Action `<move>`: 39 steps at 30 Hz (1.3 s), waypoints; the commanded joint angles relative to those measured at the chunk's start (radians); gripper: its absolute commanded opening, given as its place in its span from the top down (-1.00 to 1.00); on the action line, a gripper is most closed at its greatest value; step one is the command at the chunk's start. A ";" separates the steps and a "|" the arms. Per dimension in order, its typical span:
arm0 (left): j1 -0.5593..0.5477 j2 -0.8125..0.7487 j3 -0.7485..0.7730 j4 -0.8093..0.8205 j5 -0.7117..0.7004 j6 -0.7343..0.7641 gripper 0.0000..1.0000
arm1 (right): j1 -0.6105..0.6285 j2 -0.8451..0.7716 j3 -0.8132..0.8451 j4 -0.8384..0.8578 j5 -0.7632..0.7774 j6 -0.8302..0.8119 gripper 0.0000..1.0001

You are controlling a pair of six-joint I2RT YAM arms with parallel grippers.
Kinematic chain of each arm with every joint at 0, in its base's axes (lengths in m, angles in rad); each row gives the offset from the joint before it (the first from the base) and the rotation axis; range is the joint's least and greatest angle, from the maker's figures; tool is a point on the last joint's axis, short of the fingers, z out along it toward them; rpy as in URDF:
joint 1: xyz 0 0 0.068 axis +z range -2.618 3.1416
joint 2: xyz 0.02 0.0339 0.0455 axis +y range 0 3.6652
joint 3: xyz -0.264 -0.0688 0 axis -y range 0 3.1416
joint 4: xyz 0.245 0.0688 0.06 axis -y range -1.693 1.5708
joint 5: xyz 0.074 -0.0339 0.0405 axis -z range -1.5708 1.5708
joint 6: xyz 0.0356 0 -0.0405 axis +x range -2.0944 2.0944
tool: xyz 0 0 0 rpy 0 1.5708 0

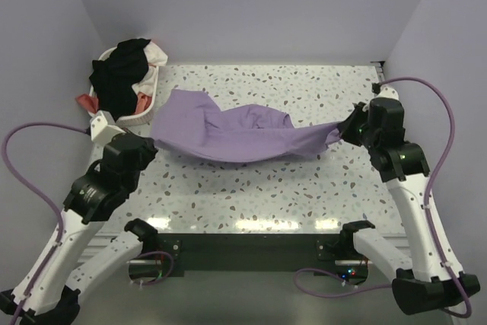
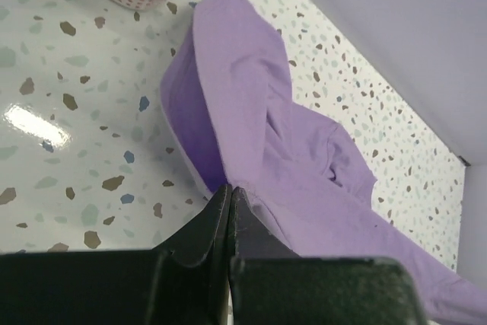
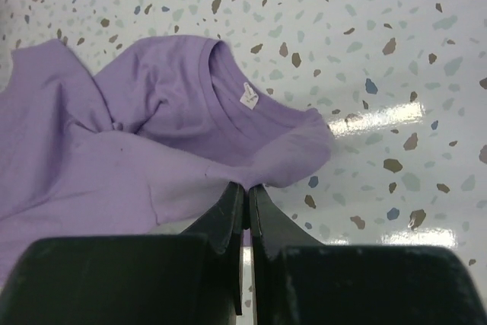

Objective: Fold and stack the t-shirts
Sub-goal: Flatten the tshirt out

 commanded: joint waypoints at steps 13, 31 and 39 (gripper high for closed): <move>-0.004 0.060 0.689 -0.093 -0.118 0.240 1.00 | -0.006 -0.007 0.762 -0.326 0.138 0.030 1.00; 0.179 0.568 0.676 0.559 0.045 0.459 1.00 | -0.007 0.431 0.732 0.243 0.051 0.032 1.00; 0.443 0.981 1.097 0.635 0.465 0.420 1.00 | -0.073 0.765 1.149 0.323 0.009 0.055 1.00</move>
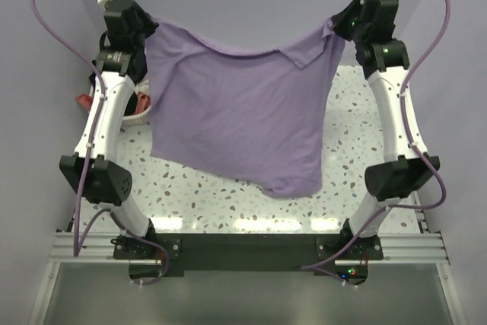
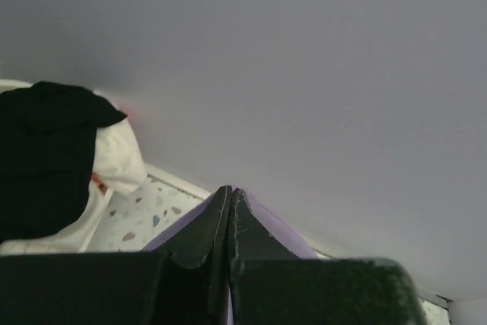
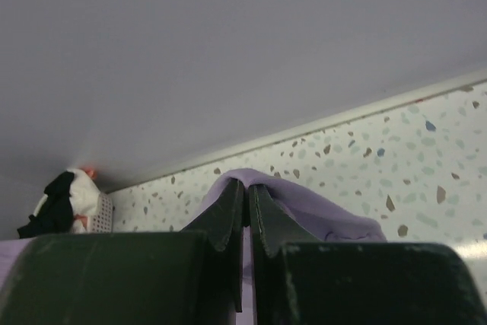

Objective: Fold and stack the t-shirts
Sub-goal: Flatten the tshirt out

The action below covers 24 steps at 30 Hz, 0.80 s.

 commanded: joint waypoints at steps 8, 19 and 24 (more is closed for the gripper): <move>0.162 0.016 0.267 0.189 0.348 -0.039 1.00 | -0.088 -0.075 0.207 0.227 -0.016 0.050 1.00; 0.205 -0.349 -0.488 0.249 0.385 -0.131 1.00 | -0.088 -0.576 -0.672 0.218 0.002 0.106 1.00; 0.203 -0.524 -0.991 0.258 0.359 -0.205 1.00 | -0.086 -0.787 -1.082 0.163 -0.033 0.145 0.88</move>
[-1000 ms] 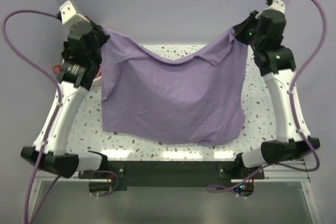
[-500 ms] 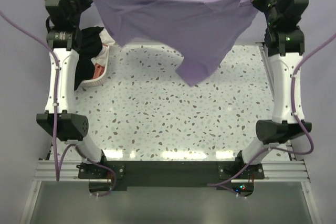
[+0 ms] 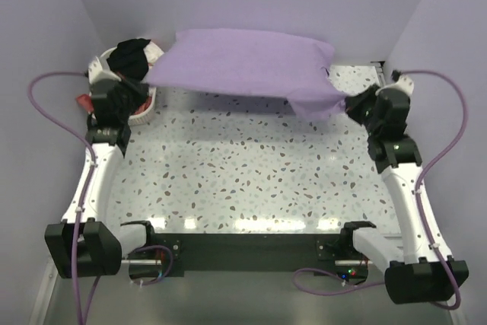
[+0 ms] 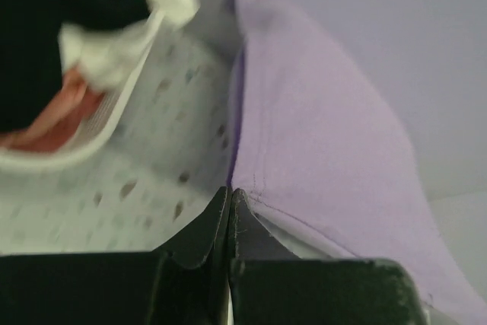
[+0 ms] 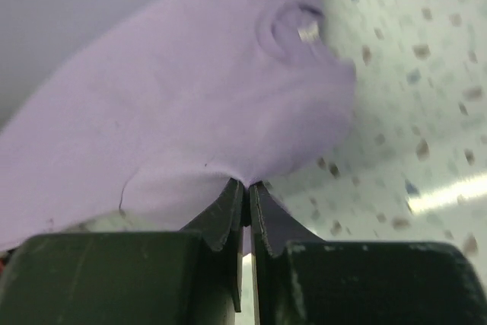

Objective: Fold and stack the t-shirts
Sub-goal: Flatten the tshirt out, then fold the tshirt

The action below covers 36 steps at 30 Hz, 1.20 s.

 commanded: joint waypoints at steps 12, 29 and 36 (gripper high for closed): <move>0.007 -0.307 -0.773 -0.046 -0.087 -0.145 0.01 | -0.003 -0.266 -0.606 -0.224 -0.028 -0.016 -0.65; -0.013 -0.541 -0.820 -0.403 -0.210 -0.306 0.04 | -0.001 -0.265 -0.566 -0.334 -0.054 0.138 -0.62; -0.066 -0.431 -0.843 -0.303 -0.201 -0.332 0.08 | -0.003 -0.193 -0.545 -0.348 -0.016 0.144 -0.62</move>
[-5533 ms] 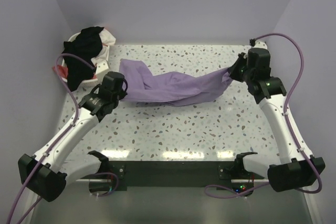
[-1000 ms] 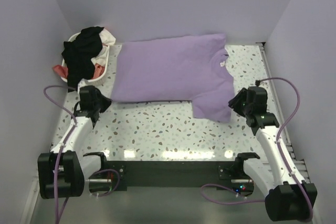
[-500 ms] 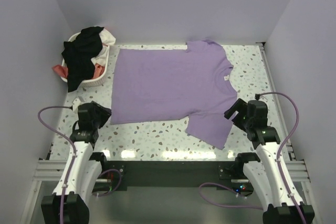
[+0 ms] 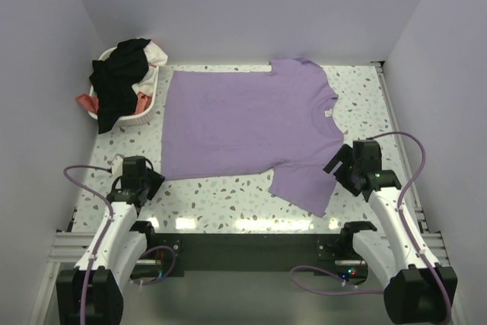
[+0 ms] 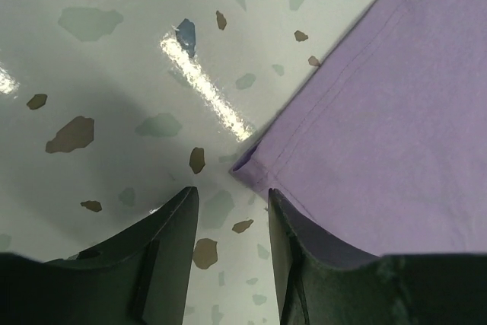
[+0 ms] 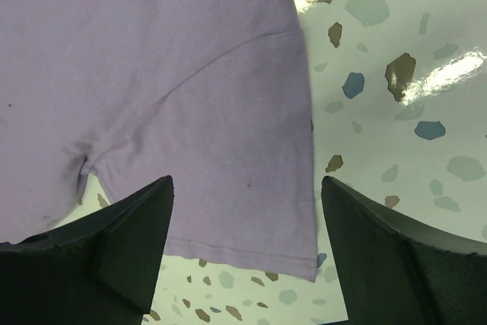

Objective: Fold and stack the t-shirts
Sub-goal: Fold the tshirt

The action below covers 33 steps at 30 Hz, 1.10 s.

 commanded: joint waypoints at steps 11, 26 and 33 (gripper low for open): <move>-0.155 0.131 -0.003 0.135 -0.113 -0.111 0.15 | -0.002 0.020 -0.007 0.036 0.043 0.028 -0.62; -0.153 0.226 0.017 0.177 -0.192 -0.094 0.84 | -0.002 0.092 -0.026 0.072 0.060 0.012 -0.61; -0.153 0.223 0.023 0.188 -0.198 -0.083 1.00 | -0.002 0.109 -0.055 0.102 0.060 0.018 -0.54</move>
